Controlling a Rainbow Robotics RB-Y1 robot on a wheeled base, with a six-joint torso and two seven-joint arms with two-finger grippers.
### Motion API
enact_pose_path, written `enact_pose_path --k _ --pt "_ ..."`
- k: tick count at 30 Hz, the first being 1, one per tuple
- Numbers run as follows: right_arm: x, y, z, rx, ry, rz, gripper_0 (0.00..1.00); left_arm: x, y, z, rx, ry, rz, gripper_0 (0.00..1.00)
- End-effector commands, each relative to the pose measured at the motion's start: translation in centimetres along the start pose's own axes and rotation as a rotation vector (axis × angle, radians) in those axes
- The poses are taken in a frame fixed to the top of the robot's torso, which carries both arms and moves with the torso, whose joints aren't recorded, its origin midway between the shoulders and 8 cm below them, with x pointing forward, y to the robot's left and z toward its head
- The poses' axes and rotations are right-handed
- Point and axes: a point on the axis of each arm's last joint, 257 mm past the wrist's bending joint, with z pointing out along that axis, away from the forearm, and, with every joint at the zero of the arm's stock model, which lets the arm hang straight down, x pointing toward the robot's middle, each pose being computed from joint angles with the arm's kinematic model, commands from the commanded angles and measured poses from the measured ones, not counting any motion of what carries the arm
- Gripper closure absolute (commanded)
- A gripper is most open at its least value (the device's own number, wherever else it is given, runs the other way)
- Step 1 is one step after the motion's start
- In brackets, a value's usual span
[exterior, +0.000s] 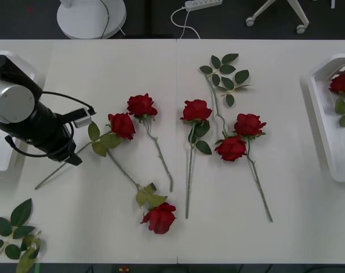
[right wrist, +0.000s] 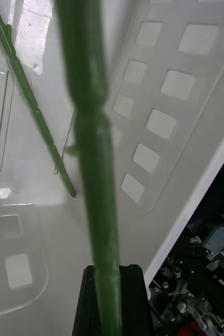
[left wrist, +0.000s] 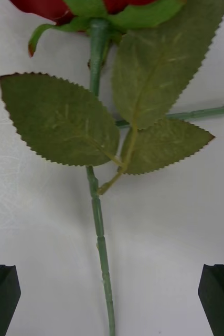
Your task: Place the red flowers into the right box and the blue flowers into the left box. If a person shows an open palm, hand one flower to the person first, then continue sorting.
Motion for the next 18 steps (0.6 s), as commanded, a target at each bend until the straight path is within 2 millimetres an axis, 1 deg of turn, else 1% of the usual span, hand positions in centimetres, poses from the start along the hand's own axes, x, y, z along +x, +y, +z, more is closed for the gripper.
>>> enact_pose_path --k 1,2,4,6,10,12,16,18 --pt "-0.7 0.7 0.3 0.000 -0.018 -0.035 0.55 -3.4 1.8 -0.1 -0.047 -0.049 0.051 0.00" --pt "-0.8 0.8 0.3 0.001 -0.020 -0.036 0.49 -3.4 2.0 0.0 -0.053 -0.048 0.050 0.00" --pt "-1.1 0.5 0.1 0.005 -0.027 -0.036 0.27 -3.5 2.1 0.7 -0.072 -0.034 0.068 0.00" --pt "-1.3 0.2 -0.1 0.011 -0.030 -0.035 0.20 -3.5 1.9 1.4 -0.084 -0.024 0.083 0.00" --pt "-1.9 -0.1 -0.5 0.011 -0.041 -0.037 0.14 -3.8 1.8 2.4 -0.109 -0.009 0.100 0.00" --pt "-2.2 -0.2 -0.8 0.000 -0.050 -0.028 0.12 -4.0 1.6 2.8 -0.113 -0.007 0.103 0.00" --pt "-3.3 -0.6 -2.3 -0.046 -0.088 0.006 0.10 -3.8 1.4 3.6 -0.120 0.015 0.115 0.00" --pt "-3.6 -0.6 -3.7 -0.085 -0.097 0.018 0.07 -3.6 1.4 4.0 -0.121 0.021 0.112 0.00"
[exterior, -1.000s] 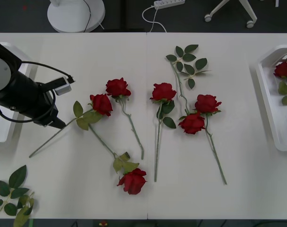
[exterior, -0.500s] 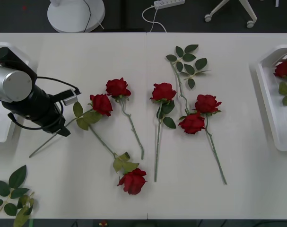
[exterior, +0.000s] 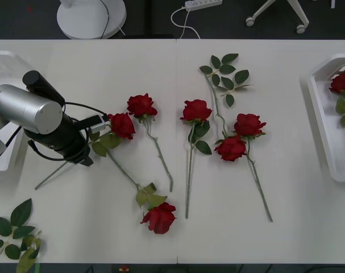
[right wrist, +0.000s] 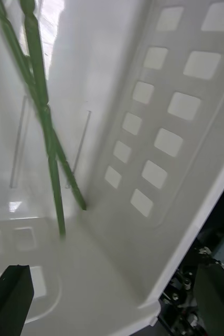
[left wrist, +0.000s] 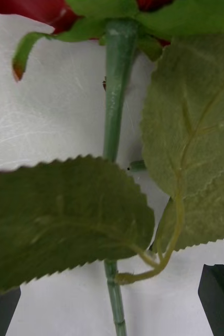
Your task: Place the red flowers into the right box and the blue flowers into the left box. If a person shows an open palm, hand one flower to the person first, then continue sorting.
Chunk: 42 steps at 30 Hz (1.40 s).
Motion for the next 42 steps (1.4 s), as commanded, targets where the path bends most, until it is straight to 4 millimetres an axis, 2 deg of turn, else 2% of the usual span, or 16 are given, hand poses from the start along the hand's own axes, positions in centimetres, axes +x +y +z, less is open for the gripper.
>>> enact_pose_path --k 1,4,7,11,12,13,14,15,16,18,19,22,27,33,38,42 --pt "-2.5 -1.2 -3.7 -0.045 -0.054 -0.010 0.07 -2.4 0.9 -0.3 -0.034 -0.021 0.065 0.00" --pt "-3.6 0.2 -6.2 -0.125 -0.075 -0.002 0.01 -2.5 0.9 0.2 -0.035 -0.027 0.056 0.00" --pt "-5.1 2.9 -9.5 -0.229 -0.107 -0.016 0.00 -2.0 0.9 1.0 -0.031 -0.022 0.039 0.00" --pt "-7.2 7.0 -13.2 -0.342 -0.169 -0.050 0.00 -1.4 1.3 1.8 -0.040 -0.023 0.027 0.00" --pt "-8.2 9.0 -14.7 -0.394 -0.197 -0.043 0.00 -1.6 1.4 1.8 -0.043 -0.027 0.029 0.00" --pt "-8.6 10.0 -15.2 -0.415 -0.206 -0.041 0.00 -1.6 1.4 1.8 -0.043 -0.027 0.031 0.00" --pt "-9.2 11.6 -16.3 -0.449 -0.222 -0.036 0.00 -1.7 1.4 1.7 -0.043 -0.028 0.034 0.12" --pt "-9.7 13.3 -17.2 -0.482 -0.235 -0.033 0.00 -1.7 1.4 1.7 -0.043 -0.029 0.034 0.37" --pt "-10.0 14.4 -17.7 -0.499 -0.239 -0.030 0.00 -1.6 1.4 1.8 -0.044 -0.028 0.034 0.52" --pt "-10.4 17.4 -18.7 -0.542 -0.237 -0.006 0.00 -1.6 1.5 1.8 -0.047 -0.025 0.036 0.97" --pt "-10.7 18.9 -19.0 -0.557 -0.238 0.009 0.00 -1.4 1.6 1.8 -0.050 -0.023 0.037 1.00" --pt "-11.1 22.3 -19.1 -0.589 -0.237 0.047 0.00 -1.4 1.7 1.8 -0.053 -0.021 0.038 1.00" --pt "-11.5 26.2 -18.3 -0.627 -0.229 0.105 0.00 -1.5 1.8 1.7 -0.056 -0.026 0.037 1.00" --pt "-12.0 29.6 -18.4 -0.670 -0.227 0.121 0.00 -1.9 2.3 1.0 -0.073 -0.044 0.045 1.00" --pt "-12.7 31.7 -18.7 -0.700 -0.237 0.129 0.00 -3.6 3.4 -1.5 -0.103 -0.099 0.062 1.00" --pt "-13.5 33.6 -18.9 -0.731 -0.244 0.144 0.00 -6.3 4.1 -5.3 -0.078 -0.225 0.017 1.00"
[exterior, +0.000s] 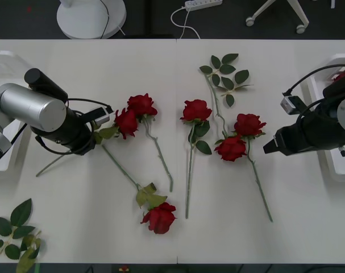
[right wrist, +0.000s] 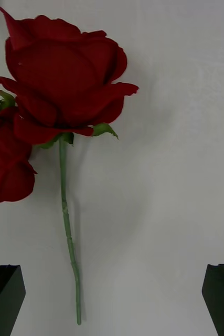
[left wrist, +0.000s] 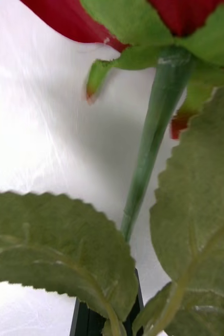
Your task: Place the red flowers into the right box and the blue flowers into the left box. If a person shows an open palm, hand one flower to the person first, then continue sorting.
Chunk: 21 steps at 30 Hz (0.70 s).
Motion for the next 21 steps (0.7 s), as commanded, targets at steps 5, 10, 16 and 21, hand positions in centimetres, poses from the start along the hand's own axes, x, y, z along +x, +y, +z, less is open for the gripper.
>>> enact_pose_path --k 5,10,16,21 --pt "-2.9 4.0 2.6 -0.057 -0.046 0.033 0.00 -9.5 2.4 -10.9 0.029 -0.340 -0.014 1.00" --pt "-3.0 3.4 4.2 -0.030 -0.054 0.034 0.00 -14.9 0.4 -16.1 0.180 -0.585 -0.114 1.00" --pt "-2.7 1.8 6.3 0.046 -0.054 0.009 0.00 -20.2 -2.5 -20.8 0.300 -0.790 -0.155 1.00" --pt "-2.6 1.9 7.4 0.066 -0.049 0.008 0.00 -24.6 -5.1 -23.9 0.418 -0.941 -0.208 1.00"
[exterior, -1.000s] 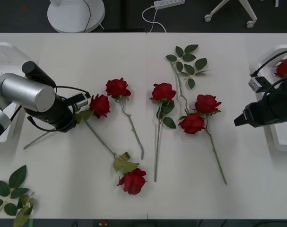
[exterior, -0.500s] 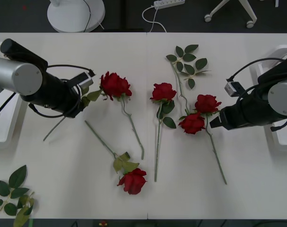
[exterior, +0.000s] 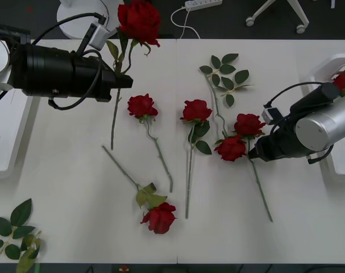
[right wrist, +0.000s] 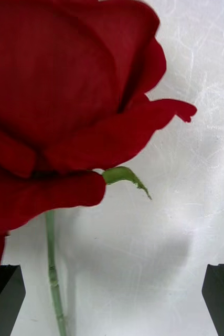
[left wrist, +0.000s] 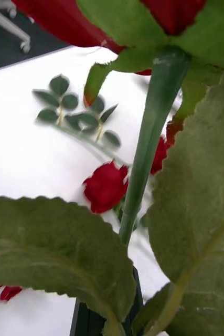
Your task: Place the red flowers into the right box and the blue flowers into the left box. If a person shows an open palm, hand one flower to the person first, then continue sorting.
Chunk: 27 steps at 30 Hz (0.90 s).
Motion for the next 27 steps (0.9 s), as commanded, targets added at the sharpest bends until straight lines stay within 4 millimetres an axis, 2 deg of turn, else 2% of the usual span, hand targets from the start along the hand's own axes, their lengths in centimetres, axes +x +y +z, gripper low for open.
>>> enact_pose_path --k 1,8,12,18,21,22,24,25,27 --pt "-2.4 2.3 0.1 -0.021 -0.039 0.022 0.00 -6.5 -3.9 0.8 0.082 -0.158 0.033 1.00" --pt "-2.8 4.1 1.0 -0.023 -0.050 0.008 0.00 -12.3 -8.2 3.3 0.173 -0.344 -0.035 1.00" --pt "-2.7 3.9 1.7 0.004 -0.048 -0.008 0.00 -15.1 -9.9 4.9 0.191 -0.438 -0.071 1.00" --pt "-2.4 2.7 3.2 0.076 -0.058 -0.067 0.00 -16.8 -11.7 6.8 0.208 -0.513 -0.130 1.00" --pt "-2.4 2.3 3.6 0.091 -0.058 -0.073 0.00 -17.9 -13.6 7.5 0.252 -0.561 -0.188 1.00" --pt "-2.4 2.2 3.7 0.092 -0.057 -0.072 0.04 -18.1 -13.8 7.5 0.258 -0.569 -0.197 1.00" --pt "-2.4 1.8 3.7 0.107 -0.055 -0.076 0.27 -18.9 -14.9 7.7 0.283 -0.598 -0.231 1.00" --pt "-2.3 1.7 3.7 0.111 -0.052 -0.077 0.35 -19.0 -15.3 7.7 0.290 -0.603 -0.239 1.00" --pt "-1.8 1.0 4.0 0.129 -0.037 -0.071 0.69 -19.4 -16.0 7.8 0.303 -0.621 -0.257 1.00"
